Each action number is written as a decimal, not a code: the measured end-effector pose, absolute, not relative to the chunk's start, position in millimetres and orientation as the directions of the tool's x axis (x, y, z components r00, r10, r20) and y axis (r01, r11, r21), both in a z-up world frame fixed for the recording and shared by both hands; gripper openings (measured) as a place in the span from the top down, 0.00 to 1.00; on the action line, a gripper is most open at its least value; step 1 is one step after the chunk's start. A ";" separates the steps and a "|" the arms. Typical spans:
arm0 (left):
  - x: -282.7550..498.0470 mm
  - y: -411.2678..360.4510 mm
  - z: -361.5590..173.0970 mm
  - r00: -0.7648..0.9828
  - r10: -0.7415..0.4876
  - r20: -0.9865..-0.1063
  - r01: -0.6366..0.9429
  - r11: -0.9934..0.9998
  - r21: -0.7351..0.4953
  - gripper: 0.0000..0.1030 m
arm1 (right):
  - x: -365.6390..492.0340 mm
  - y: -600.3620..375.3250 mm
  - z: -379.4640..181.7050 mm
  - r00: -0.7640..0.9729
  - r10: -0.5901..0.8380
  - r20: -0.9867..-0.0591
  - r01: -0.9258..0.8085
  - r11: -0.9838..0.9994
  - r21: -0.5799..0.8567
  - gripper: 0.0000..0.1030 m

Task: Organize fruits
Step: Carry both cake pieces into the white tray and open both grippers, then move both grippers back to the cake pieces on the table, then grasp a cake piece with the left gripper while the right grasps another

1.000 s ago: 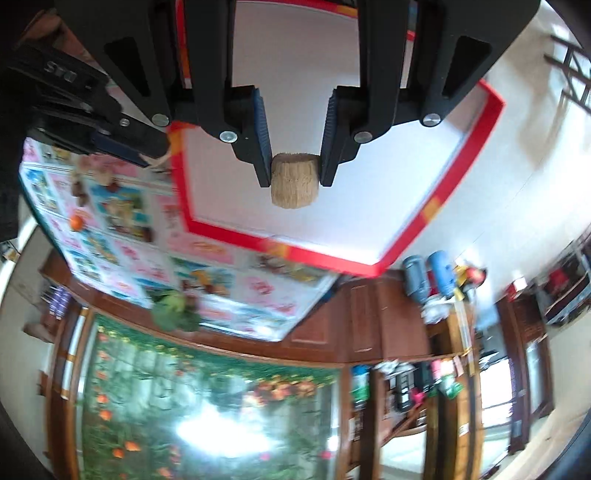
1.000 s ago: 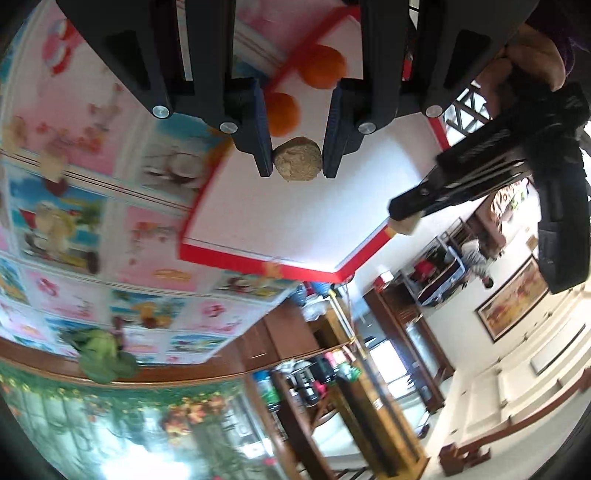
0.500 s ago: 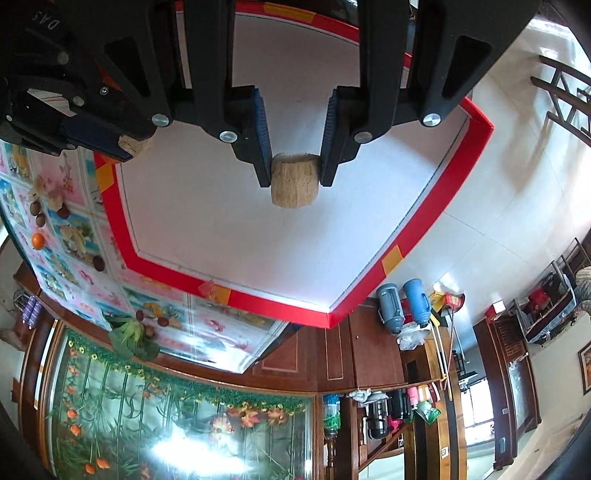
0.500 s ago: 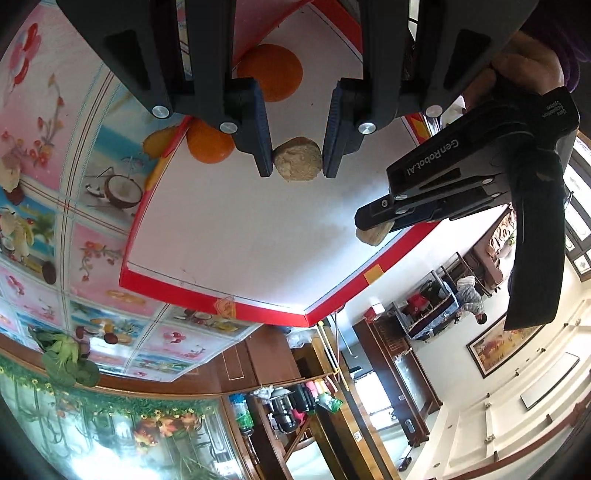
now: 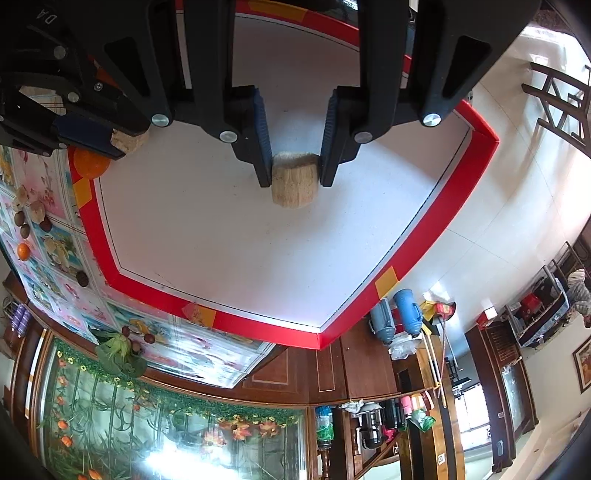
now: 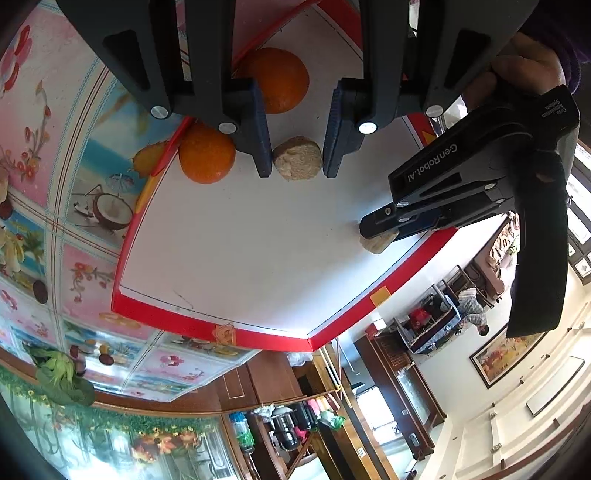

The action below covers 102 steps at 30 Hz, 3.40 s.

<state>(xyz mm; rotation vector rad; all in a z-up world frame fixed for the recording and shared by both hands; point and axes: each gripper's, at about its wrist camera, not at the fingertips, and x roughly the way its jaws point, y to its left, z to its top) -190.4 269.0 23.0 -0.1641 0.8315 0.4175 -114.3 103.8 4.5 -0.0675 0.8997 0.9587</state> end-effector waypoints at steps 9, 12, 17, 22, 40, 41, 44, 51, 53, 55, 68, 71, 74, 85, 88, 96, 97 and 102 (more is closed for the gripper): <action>-191.5 269.0 24.0 0.588 0.314 -0.746 -0.446 0.895 0.025 0.45 | -114.8 87.1 9.6 0.252 0.736 -0.628 -0.726 0.573 0.380 0.59; -192.7 265.2 28.6 0.593 0.335 -0.732 -0.454 0.890 0.040 0.39 | -113.8 76.3 13.3 0.276 0.749 -0.602 -0.716 0.578 0.392 0.56; -191.4 248.3 37.1 0.619 0.333 -0.711 -0.422 0.905 0.056 0.25 | -114.1 58.4 21.1 0.324 0.757 -0.568 -0.712 0.590 0.381 0.55; -188.4 221.0 45.0 0.652 0.322 -0.686 -0.360 0.928 0.094 0.19 | -104.0 27.5 25.8 0.392 0.745 -0.540 -0.666 0.634 0.392 0.54; -152.5 109.0 47.1 0.681 0.148 -0.717 -0.071 0.988 0.136 0.16 | -61.7 -139.9 25.4 0.676 0.433 -0.596 -0.301 0.901 0.314 0.51; -144.8 100.0 47.0 0.682 0.135 -0.719 -0.052 0.989 0.137 0.16 | -57.9 -147.1 23.9 0.682 0.403 -0.610 -0.269 0.914 0.303 0.51; -127.3 83.4 45.9 0.674 0.100 -0.732 -0.012 0.992 0.125 0.16 | -45.5 -162.2 18.7 0.675 0.378 -0.634 -0.221 0.923 0.315 0.51; -88.5 51.4 35.6 0.636 0.020 -0.771 0.059 0.996 0.074 0.16 | -23.1 -147.0 9.5 0.633 0.324 -0.703 -0.239 0.946 0.221 0.59; -77.9 47.6 31.0 0.619 0.002 -0.785 0.070 0.996 0.058 0.16 | -18.9 -143.7 8.5 0.631 0.308 -0.712 -0.242 0.950 0.196 0.62; -70.6 44.1 28.4 0.609 -0.012 -0.793 0.080 0.996 0.046 0.16 | -14.2 -141.4 5.1 0.621 0.296 -0.725 -0.243 0.953 0.181 0.66; -35.8 33.5 18.1 0.557 -0.091 -0.825 0.113 0.993 -0.033 0.32 | -7.2 -138.6 1.1 0.611 0.266 -0.746 -0.251 0.958 0.137 0.91; -31.5 30.2 14.7 0.550 -0.100 -0.829 0.119 0.992 -0.041 0.37 | -7.4 -136.9 2.3 0.605 0.268 -0.750 -0.264 0.956 0.129 0.90; -31.6 24.9 12.1 0.552 -0.100 -0.828 0.132 0.991 -0.031 0.39 | -4.1 -141.4 3.0 0.579 0.303 -0.757 -0.271 0.947 0.172 0.86; -36.3 30.0 11.1 0.591 -0.091 -0.802 0.139 0.990 -0.010 0.57 | -3.2 -136.3 4.2 0.584 0.317 -0.747 -0.293 0.941 0.171 0.75; -39.2 32.5 11.0 0.595 -0.097 -0.798 0.137 0.990 -0.018 0.60 | -1.2 -134.2 4.2 0.588 0.311 -0.746 -0.297 0.942 0.158 0.75; -44.0 36.8 10.8 0.603 -0.091 -0.793 0.124 0.992 -0.020 0.67 | 1.9 -131.4 2.9 0.598 0.312 -0.738 -0.307 0.940 0.149 0.88; -44.2 38.0 10.9 0.603 -0.090 -0.792 0.121 0.992 -0.021 0.70 | 1.9 -132.3 3.0 0.599 0.314 -0.737 -0.304 0.940 0.154 0.88; -46.0 44.6 11.9 0.603 -0.098 -0.792 0.104 0.994 -0.043 0.72 | -3.6 -134.0 8.3 0.618 0.340 -0.708 -0.312 0.934 0.176 0.88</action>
